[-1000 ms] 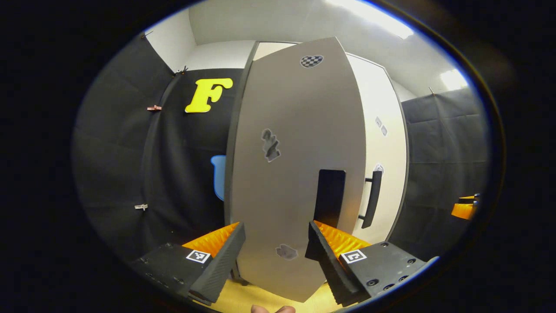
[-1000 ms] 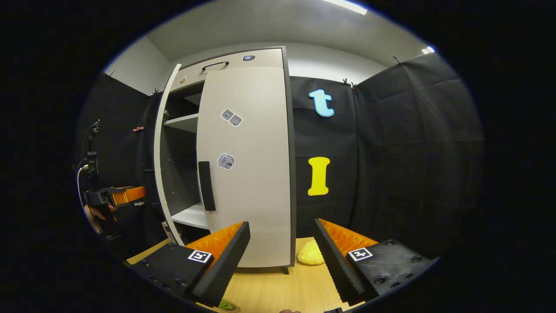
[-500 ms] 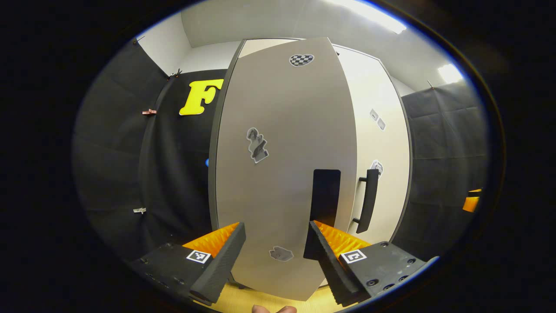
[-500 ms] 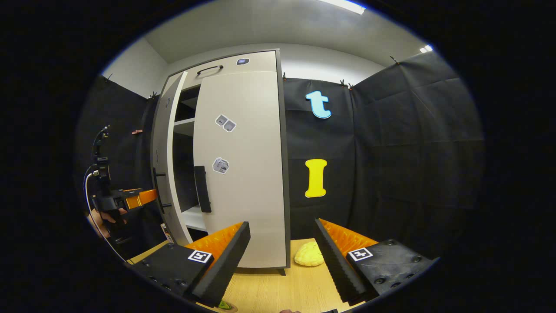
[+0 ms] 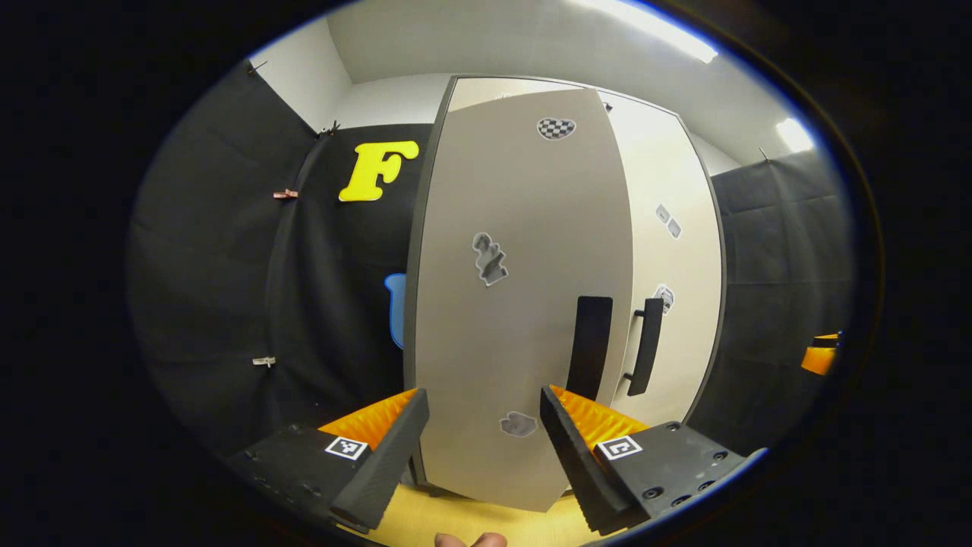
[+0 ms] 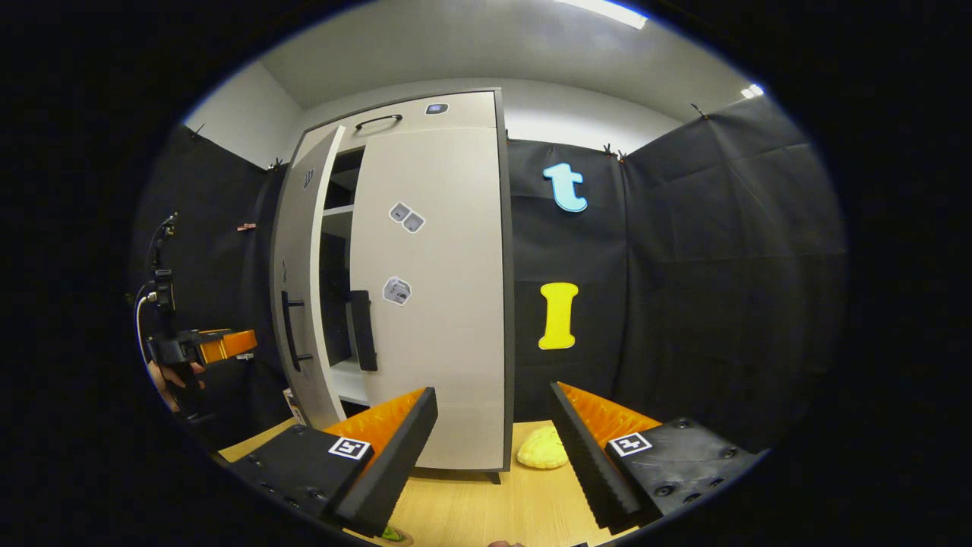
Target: Grasp the bottle in the cabinet with the left hand and place it on the coaster, then close the right door with the right hand and the left door with the left hand.
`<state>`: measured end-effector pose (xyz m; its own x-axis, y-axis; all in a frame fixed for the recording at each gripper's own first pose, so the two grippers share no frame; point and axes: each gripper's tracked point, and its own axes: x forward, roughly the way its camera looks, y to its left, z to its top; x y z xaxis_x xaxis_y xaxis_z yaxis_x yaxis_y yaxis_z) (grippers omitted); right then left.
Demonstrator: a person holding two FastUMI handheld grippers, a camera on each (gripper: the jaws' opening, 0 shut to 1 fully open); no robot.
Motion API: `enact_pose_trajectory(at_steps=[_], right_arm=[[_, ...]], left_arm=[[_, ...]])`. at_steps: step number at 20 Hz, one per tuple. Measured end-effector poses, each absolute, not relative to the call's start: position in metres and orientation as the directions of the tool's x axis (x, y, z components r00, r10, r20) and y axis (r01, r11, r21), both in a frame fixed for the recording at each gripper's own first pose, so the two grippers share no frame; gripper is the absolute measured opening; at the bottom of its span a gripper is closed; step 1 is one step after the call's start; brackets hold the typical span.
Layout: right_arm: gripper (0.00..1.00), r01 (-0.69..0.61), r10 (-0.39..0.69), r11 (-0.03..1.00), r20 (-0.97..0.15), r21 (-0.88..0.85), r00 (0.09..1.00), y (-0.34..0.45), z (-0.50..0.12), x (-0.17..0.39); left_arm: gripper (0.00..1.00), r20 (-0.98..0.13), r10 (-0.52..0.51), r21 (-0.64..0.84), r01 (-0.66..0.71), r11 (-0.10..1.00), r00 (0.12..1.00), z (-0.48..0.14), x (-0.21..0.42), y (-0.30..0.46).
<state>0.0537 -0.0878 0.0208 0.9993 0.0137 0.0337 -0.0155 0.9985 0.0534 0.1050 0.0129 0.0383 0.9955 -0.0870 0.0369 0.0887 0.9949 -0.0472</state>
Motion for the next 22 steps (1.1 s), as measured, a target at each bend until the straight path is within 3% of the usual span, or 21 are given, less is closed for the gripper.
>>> enact_pose_trajectory(at_steps=[9,22], right_arm=[[0.98,-0.048,0.047,0.999,0.047,0.000,0.998,-0.050,0.027,0.044],[0.98,-0.066,0.066,0.998,0.055,0.003,0.996,-0.015,0.024,0.016]], left_arm=[[0.95,0.066,-0.095,0.098,0.089,0.991,0.993,0.061,0.032,0.031],[0.93,0.048,-0.089,0.082,0.085,0.993,0.995,0.052,-0.028,0.042]])
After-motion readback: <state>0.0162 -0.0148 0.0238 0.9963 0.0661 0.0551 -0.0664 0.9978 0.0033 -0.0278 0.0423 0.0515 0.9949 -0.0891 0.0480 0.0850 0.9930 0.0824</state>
